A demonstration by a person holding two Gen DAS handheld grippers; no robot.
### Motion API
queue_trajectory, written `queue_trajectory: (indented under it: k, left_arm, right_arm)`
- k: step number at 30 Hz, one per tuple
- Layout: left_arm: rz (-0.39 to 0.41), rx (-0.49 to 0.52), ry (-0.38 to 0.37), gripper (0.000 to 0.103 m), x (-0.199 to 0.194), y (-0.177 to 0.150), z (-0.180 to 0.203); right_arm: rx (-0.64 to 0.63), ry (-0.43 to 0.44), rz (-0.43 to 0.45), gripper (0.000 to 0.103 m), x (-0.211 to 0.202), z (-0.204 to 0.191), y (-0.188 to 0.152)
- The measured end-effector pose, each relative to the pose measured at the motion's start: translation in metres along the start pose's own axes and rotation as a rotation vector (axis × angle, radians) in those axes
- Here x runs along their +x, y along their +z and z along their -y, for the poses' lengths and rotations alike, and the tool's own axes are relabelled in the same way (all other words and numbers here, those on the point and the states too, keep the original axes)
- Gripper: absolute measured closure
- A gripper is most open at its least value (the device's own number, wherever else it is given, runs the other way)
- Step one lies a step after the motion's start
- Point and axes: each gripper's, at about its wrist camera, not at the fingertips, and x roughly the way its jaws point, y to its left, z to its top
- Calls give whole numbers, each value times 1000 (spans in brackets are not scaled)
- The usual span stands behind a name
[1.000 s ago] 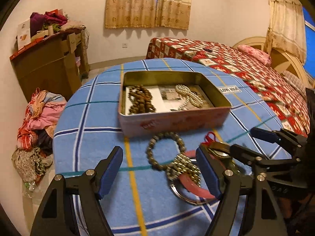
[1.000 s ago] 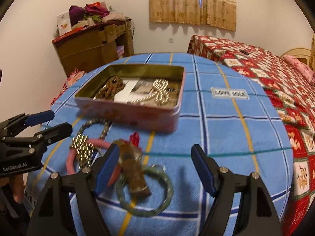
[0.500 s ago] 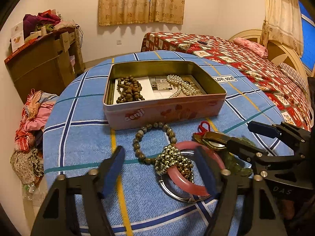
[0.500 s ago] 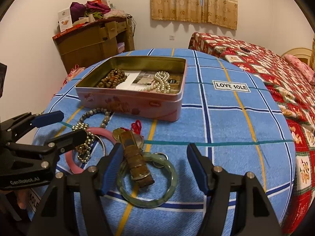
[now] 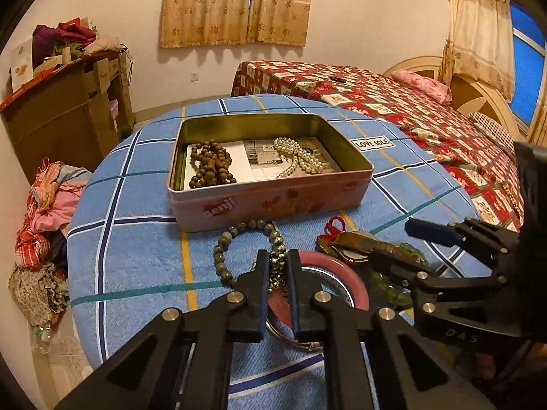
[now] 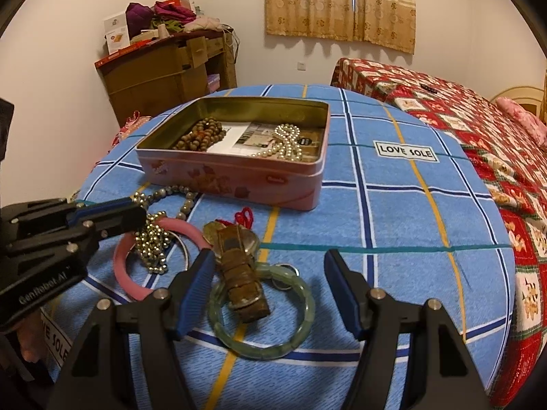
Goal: Organize jewelry
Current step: 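Grasp the grey bead bracelet with the left tool while the right tool grasps the brown watch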
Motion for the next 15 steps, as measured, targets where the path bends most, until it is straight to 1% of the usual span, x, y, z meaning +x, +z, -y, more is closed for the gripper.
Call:
queue_trajectory:
  k: [2, 10, 12, 13, 15]
  left_arm:
    - [3, -4, -5, 94, -1, 1, -2]
    - [49, -20, -7, 94, -18, 11, -8]
    - [44, -23, -4, 94, -15, 9, -10]
    - [39, -23, -4, 94, -13, 8, -11]
    - [27, -27, -3, 94, -9, 5, -11]
  right_arm:
    - [-5, 4, -5, 45, 1, -1, 0]
    - [-17, 22, -23, 45, 4, -4, 0]
    - [-25, 23, -29, 50, 5, -5, -1]
    - [-29, 27, -34, 55, 6, -6, -1]
    - [-35, 33, -36, 60, 7, -8, -2]
